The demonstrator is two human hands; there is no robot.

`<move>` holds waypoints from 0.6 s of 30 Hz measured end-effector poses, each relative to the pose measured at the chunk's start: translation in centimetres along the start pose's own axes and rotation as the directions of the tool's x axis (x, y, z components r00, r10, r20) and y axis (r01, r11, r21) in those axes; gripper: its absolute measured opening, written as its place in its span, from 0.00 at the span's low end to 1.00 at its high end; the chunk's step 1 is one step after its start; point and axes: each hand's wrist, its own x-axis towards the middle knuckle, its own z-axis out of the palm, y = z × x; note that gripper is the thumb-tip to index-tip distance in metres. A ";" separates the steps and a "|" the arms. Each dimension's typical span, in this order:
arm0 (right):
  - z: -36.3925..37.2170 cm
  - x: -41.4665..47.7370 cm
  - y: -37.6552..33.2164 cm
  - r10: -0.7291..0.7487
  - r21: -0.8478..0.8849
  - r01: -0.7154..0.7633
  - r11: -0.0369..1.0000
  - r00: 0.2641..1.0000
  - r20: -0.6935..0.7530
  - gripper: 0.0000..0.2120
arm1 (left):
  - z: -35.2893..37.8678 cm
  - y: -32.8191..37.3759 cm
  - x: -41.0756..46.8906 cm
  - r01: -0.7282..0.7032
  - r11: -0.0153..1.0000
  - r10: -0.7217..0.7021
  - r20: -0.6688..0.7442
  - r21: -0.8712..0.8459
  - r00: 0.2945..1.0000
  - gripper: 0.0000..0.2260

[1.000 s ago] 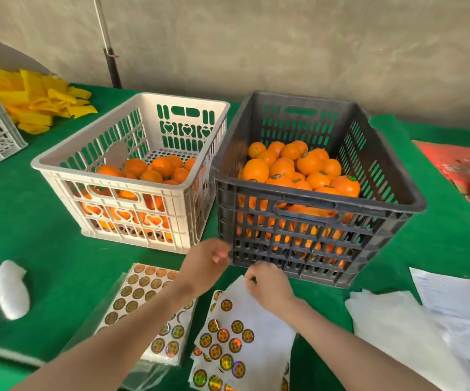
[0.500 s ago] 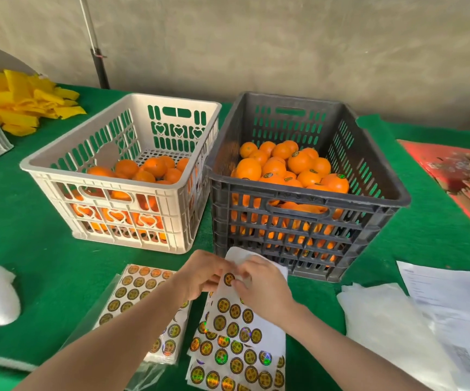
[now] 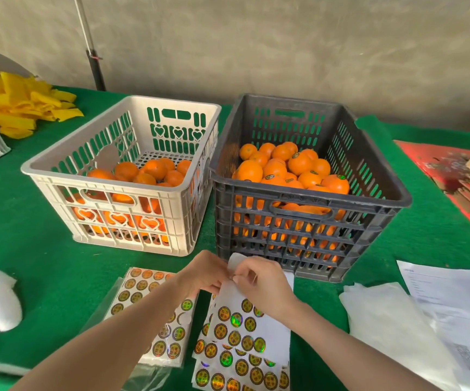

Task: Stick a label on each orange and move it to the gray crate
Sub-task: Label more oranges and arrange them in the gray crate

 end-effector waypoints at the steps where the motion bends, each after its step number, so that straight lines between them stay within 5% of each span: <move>1: -0.4 0.1 -0.4 -0.006 0.045 0.008 0.999 0.999 -0.036 0.04 | 0.1 -0.3 0.1 -0.029 0.998 0.028 0.002 0.063 1.000 0.06; 6: -2.5 1.4 -3.7 -0.173 0.127 0.200 0.971 0.964 -0.200 0.03 | -0.8 -1.0 -0.6 -0.293 0.829 0.358 -0.051 0.476 0.932 0.12; 10: -4.8 3.7 -7.8 -0.445 0.063 0.494 0.867 0.825 -0.348 0.09 | -6.0 1.1 -3.1 -0.622 0.627 0.770 -0.254 0.468 0.585 0.07; 13: -6.2 7.8 -10.7 -0.570 -0.070 0.598 0.798 0.713 -0.407 0.18 | -11.2 2.9 -4.2 -0.671 0.597 0.794 -0.445 0.440 0.415 0.06; 15: -6.6 11.7 -12.3 -0.607 -0.156 0.603 0.782 0.683 -0.406 0.22 | -14.4 3.6 -4.2 -0.659 0.662 0.714 -0.567 0.356 0.411 0.09; 18: -6.4 17.9 -13.7 -0.576 -0.263 0.516 0.815 0.769 -0.275 0.30 | -18.6 3.7 -3.3 -0.661 0.719 0.596 -0.682 0.217 0.424 0.12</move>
